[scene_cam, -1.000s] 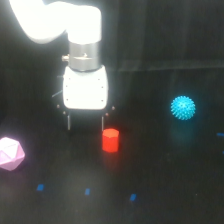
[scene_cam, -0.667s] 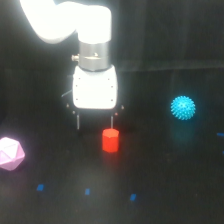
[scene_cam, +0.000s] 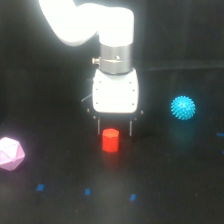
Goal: Pick up the red object from the table
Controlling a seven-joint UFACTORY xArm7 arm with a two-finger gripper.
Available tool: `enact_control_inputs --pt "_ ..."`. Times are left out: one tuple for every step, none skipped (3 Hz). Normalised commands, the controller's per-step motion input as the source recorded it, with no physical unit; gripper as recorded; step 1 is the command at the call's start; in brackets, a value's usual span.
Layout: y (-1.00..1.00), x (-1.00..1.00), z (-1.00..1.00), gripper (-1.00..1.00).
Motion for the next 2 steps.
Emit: enact_control_inputs --pt "-0.92 -0.37 0.37 0.52" --pt "-0.41 0.13 -0.84 -0.98"
